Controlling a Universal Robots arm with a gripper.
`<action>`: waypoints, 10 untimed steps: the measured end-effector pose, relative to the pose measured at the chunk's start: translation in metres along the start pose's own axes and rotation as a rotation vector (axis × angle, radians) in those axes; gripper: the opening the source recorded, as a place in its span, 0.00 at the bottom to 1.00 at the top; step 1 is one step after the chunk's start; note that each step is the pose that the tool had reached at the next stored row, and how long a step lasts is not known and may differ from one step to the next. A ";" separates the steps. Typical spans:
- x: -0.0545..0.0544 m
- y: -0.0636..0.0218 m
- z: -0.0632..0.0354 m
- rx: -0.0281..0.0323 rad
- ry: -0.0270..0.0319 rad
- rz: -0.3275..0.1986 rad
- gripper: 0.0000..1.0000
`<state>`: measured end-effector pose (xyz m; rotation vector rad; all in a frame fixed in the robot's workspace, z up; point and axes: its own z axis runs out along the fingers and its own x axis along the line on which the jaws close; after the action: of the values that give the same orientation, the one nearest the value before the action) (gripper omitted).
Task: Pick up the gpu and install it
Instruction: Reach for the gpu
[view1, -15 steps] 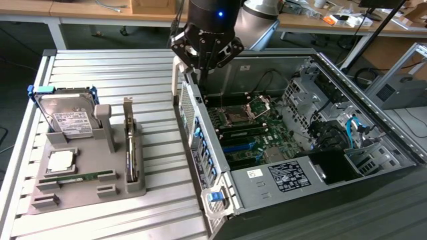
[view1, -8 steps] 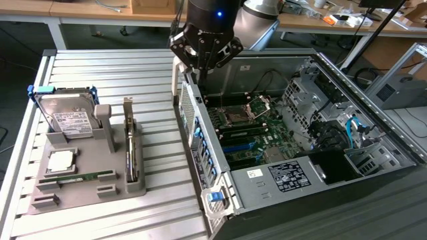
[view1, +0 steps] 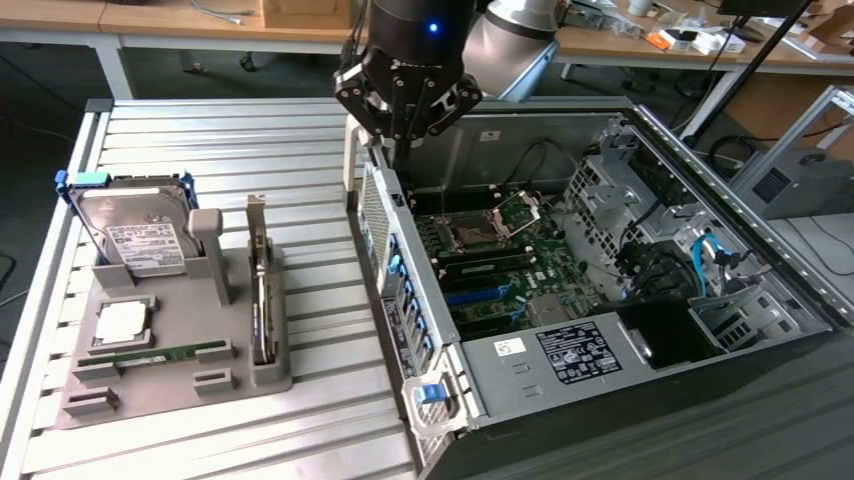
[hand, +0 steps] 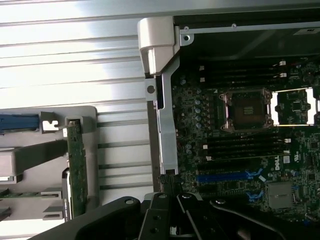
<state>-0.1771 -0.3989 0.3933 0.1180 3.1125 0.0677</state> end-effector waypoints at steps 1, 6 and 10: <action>0.000 0.0000 0.0000 0.0000 0.0000 0.000 0.11; 0.001 -0.0001 0.0000 0.0001 0.0000 0.000 0.11; 0.002 -0.0002 -0.0001 0.0001 0.0000 0.000 0.11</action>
<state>-0.1790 -0.3990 0.3933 0.1181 3.1125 0.0676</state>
